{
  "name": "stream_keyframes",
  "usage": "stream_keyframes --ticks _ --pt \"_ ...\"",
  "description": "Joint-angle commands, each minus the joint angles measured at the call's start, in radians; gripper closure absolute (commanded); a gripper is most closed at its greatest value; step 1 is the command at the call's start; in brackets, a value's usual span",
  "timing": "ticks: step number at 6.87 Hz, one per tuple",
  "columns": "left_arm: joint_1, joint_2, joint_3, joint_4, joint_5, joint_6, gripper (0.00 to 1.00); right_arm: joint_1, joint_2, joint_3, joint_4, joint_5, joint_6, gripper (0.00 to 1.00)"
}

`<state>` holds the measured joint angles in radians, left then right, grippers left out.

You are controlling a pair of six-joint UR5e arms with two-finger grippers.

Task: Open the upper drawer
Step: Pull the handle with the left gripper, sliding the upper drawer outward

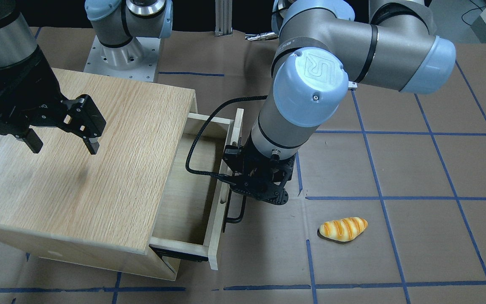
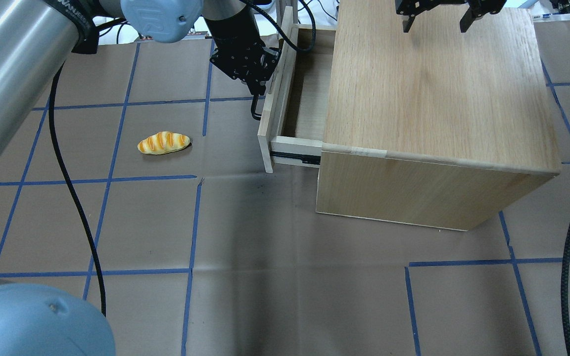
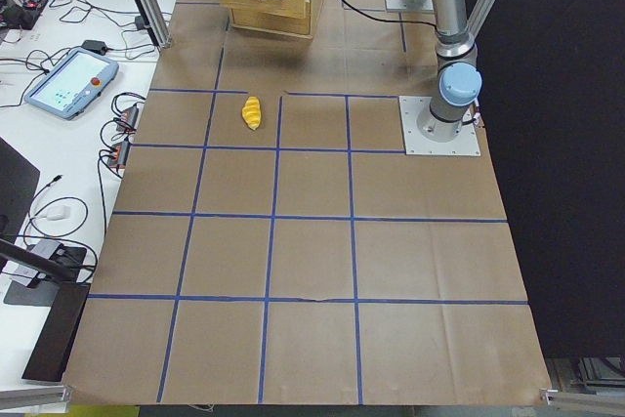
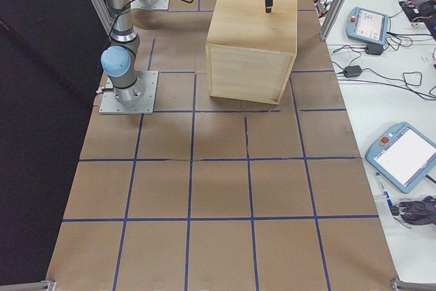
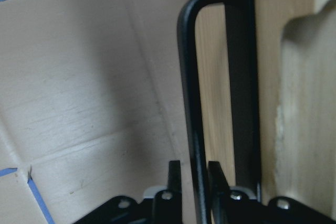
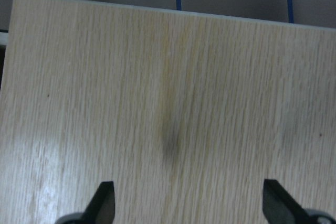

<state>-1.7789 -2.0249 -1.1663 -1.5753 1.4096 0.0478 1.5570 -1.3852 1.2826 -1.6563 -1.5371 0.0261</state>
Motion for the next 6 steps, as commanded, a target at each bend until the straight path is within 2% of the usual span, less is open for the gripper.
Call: stream_keyframes --ticks 1,6 --pt "0.015 0.003 0.0 -0.006 0.008 0.006 0.76 0.0 -0.001 0.0 0.001 0.0 0.0 0.0" --pt "0.032 0.005 0.002 -0.018 0.022 0.006 0.76 0.0 0.0 0.0 0.001 0.0 0.0 0.0"
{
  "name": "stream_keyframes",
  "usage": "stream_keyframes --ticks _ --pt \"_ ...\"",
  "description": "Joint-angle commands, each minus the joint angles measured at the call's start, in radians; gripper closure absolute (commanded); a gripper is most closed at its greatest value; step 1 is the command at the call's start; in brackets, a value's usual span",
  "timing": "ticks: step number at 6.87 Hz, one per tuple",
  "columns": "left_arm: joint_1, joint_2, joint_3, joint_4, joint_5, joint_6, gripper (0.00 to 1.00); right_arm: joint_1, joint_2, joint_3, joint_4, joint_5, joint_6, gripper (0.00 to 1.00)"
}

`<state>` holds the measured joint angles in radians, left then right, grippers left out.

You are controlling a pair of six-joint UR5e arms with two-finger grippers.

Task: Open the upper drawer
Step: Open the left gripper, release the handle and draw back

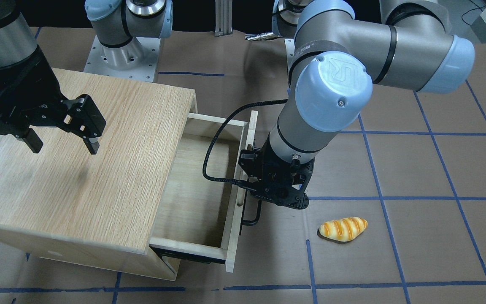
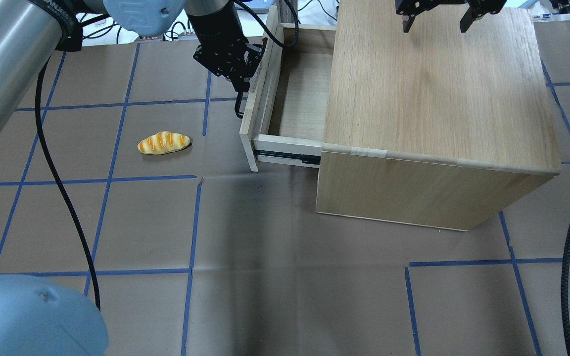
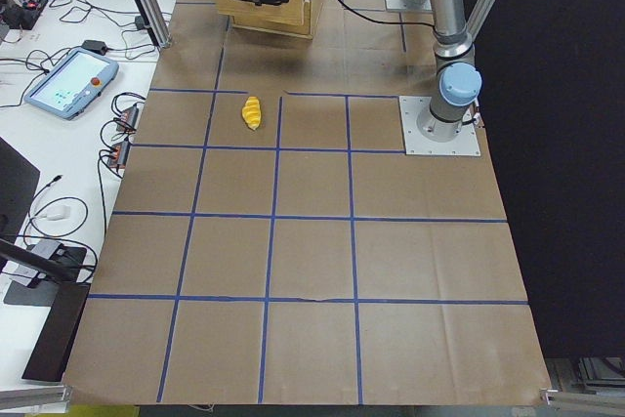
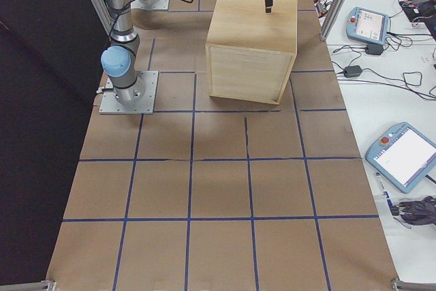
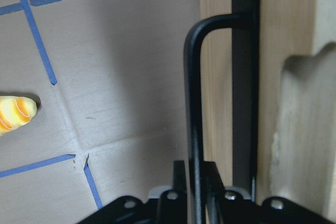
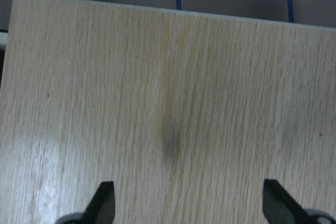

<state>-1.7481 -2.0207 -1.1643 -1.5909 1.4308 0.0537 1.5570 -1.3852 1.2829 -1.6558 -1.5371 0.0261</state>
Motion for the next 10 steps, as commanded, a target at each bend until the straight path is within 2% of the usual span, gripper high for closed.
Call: stream_keyframes --ticks 1,2,4,5,8,10 --pt "0.001 0.002 0.0 -0.007 0.002 0.0 0.66 0.0 0.0 0.0 0.001 0.0 0.0 0.0" --pt "0.001 0.02 -0.001 -0.023 0.014 -0.002 0.43 0.0 0.0 0.0 -0.001 0.0 0.0 0.0" --pt "0.009 0.062 -0.001 -0.05 0.014 -0.002 0.21 0.0 0.0 0.0 0.001 0.0 0.0 0.0" --pt "0.019 0.088 -0.001 -0.073 0.016 -0.005 0.14 0.0 0.0 0.0 0.001 0.0 0.0 0.0" --pt "0.108 0.178 -0.014 -0.139 0.065 0.002 0.05 0.0 0.0 0.0 0.001 0.0 0.0 0.0" --pt "0.203 0.218 -0.044 -0.146 0.092 0.087 0.01 0.0 0.0 0.0 0.001 0.0 0.0 0.0"
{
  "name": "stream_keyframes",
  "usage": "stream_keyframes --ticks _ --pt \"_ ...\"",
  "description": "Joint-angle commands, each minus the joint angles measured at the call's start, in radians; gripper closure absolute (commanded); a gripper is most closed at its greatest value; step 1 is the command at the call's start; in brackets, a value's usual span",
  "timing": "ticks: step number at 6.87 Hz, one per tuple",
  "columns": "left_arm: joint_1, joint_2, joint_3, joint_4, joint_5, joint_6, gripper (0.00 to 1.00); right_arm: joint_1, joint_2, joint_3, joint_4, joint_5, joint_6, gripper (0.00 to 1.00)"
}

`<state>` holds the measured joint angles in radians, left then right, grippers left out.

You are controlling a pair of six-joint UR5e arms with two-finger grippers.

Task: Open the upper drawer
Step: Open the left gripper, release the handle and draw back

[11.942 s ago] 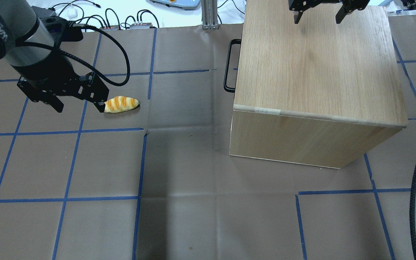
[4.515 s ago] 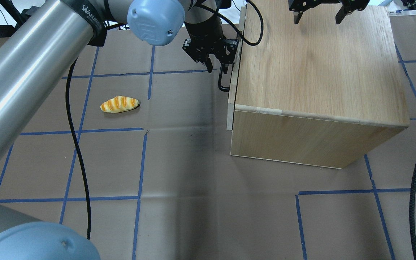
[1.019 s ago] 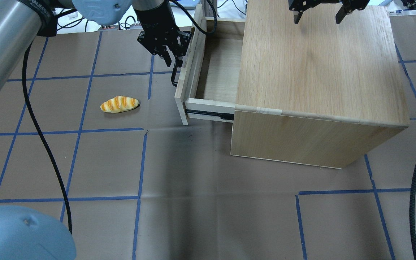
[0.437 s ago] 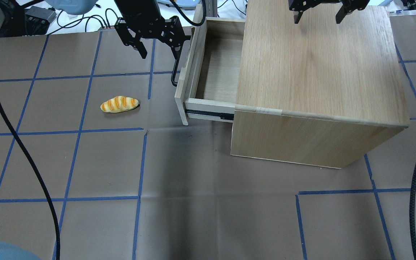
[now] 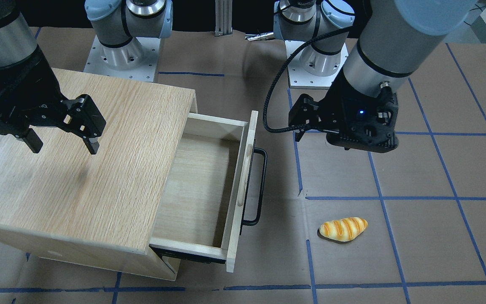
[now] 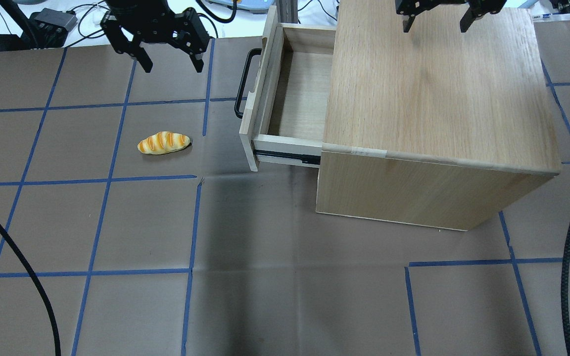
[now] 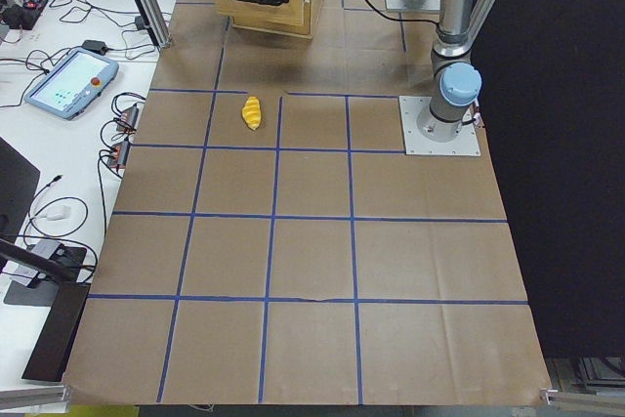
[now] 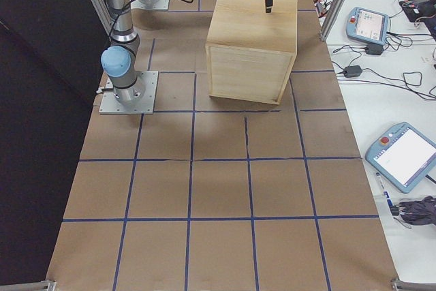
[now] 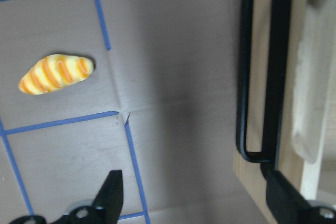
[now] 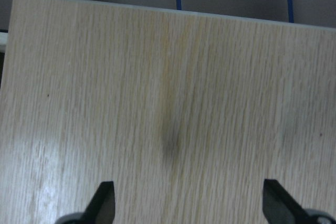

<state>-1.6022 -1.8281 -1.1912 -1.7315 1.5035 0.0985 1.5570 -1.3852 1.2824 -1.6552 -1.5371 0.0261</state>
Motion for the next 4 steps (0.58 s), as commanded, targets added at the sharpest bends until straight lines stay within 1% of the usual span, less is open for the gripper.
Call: stream_keyframes --ticks 1,2,3,4 --pt "0.091 0.05 -0.031 -0.005 0.021 0.053 0.01 0.0 0.0 0.0 0.0 0.0 0.0 0.0" --pt "0.125 0.082 -0.054 -0.005 0.021 0.04 0.01 0.0 -0.002 0.0 0.0 0.0 0.0 0.0" --pt "0.155 0.105 -0.086 -0.005 0.044 0.04 0.01 0.0 0.0 0.002 0.0 0.0 0.0 0.0" --pt "0.157 0.146 -0.144 -0.002 0.065 0.029 0.01 0.0 0.0 0.0 0.0 0.0 0.0 0.0"
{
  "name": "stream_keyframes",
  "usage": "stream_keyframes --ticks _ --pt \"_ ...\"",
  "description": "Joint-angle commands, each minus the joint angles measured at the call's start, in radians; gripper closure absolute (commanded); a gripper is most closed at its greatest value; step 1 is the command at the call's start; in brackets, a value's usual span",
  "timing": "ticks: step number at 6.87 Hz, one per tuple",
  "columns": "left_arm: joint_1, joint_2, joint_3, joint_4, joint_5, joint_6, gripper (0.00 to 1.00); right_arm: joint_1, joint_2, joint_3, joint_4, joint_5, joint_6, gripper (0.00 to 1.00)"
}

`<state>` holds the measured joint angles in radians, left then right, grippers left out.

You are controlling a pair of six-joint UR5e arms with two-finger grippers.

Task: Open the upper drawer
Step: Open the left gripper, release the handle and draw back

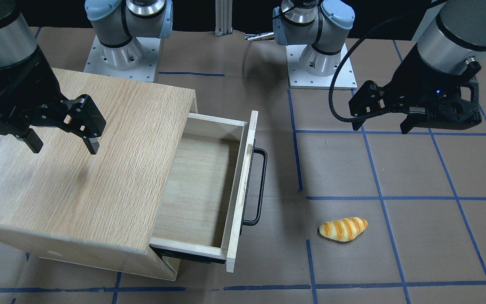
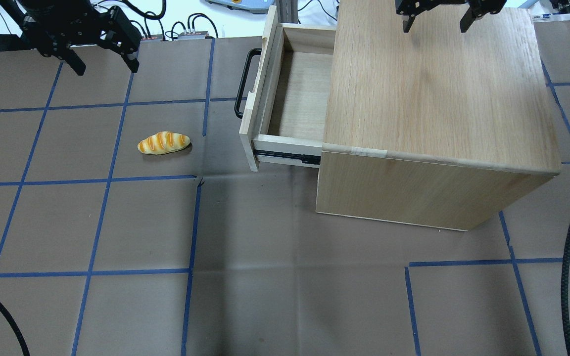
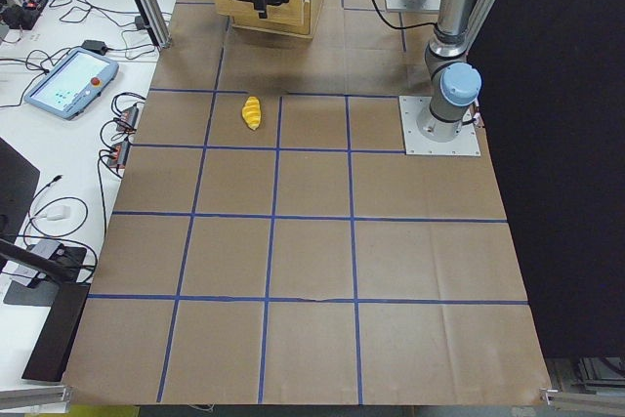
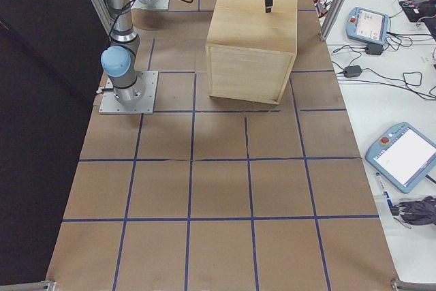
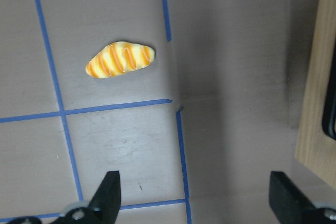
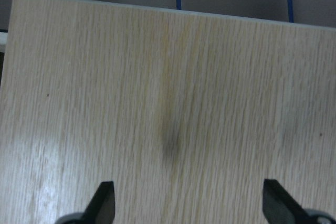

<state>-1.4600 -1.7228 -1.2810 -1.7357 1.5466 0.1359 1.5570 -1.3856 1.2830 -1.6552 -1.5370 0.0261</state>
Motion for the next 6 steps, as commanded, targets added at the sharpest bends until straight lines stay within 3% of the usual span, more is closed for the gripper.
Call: stream_keyframes --ticks 1,3,6 --pt "0.016 0.101 -0.14 0.011 0.023 -0.042 0.01 0.0 0.0 -0.001 0.0 0.0 0.0 0.0" --pt "0.016 0.155 -0.236 0.025 0.023 -0.042 0.01 0.0 0.0 -0.001 0.0 0.0 0.0 0.0" --pt "0.015 0.135 -0.247 0.067 0.081 -0.027 0.01 0.0 0.0 -0.001 -0.002 0.0 0.0 0.0"
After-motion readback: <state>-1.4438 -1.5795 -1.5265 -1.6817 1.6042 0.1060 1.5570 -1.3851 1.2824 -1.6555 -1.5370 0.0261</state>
